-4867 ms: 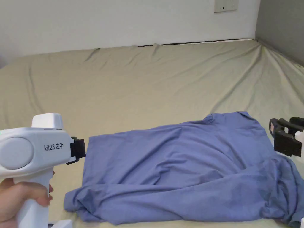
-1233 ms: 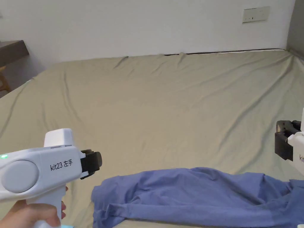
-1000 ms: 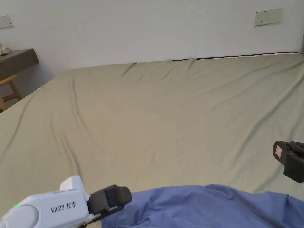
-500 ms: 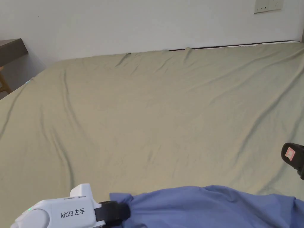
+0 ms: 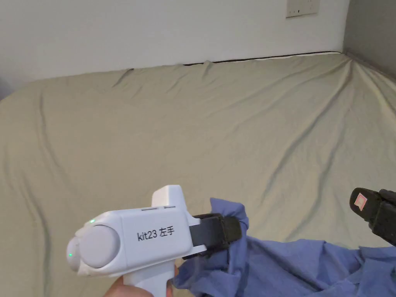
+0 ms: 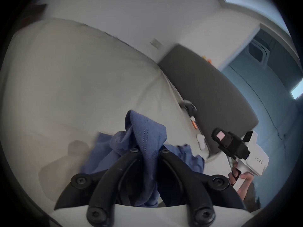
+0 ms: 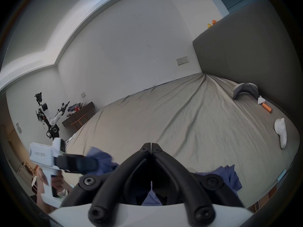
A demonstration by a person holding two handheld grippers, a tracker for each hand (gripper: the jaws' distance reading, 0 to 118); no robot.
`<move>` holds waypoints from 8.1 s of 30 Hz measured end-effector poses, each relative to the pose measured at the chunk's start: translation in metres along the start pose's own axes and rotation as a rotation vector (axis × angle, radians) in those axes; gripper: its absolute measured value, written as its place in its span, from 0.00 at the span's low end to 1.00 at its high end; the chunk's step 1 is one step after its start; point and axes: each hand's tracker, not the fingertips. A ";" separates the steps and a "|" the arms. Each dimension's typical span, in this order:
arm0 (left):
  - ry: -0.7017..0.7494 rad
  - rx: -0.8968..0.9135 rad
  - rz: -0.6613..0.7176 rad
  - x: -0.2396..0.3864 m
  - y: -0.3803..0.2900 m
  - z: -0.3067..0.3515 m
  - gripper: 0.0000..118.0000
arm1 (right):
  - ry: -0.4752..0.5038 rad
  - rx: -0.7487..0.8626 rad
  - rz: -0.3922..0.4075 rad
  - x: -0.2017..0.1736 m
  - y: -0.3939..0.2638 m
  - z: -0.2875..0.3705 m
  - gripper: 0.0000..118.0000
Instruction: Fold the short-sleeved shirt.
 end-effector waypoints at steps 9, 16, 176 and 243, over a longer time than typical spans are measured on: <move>-0.132 -0.160 0.078 0.035 -0.013 -0.071 0.75 | -0.056 -0.005 -0.042 0.030 -0.002 0.021 0.00; 0.311 0.112 -0.255 0.031 -0.009 0.024 0.00 | -0.054 0.001 -0.053 0.029 -0.003 0.014 0.00; 0.094 0.286 0.162 -0.062 -0.024 0.122 0.00 | 0.392 -0.833 -0.265 0.032 -0.108 -0.213 0.00; 0.960 -0.091 0.308 -0.300 0.078 0.314 0.81 | 0.451 -0.492 -0.209 -0.055 -0.042 -0.178 0.00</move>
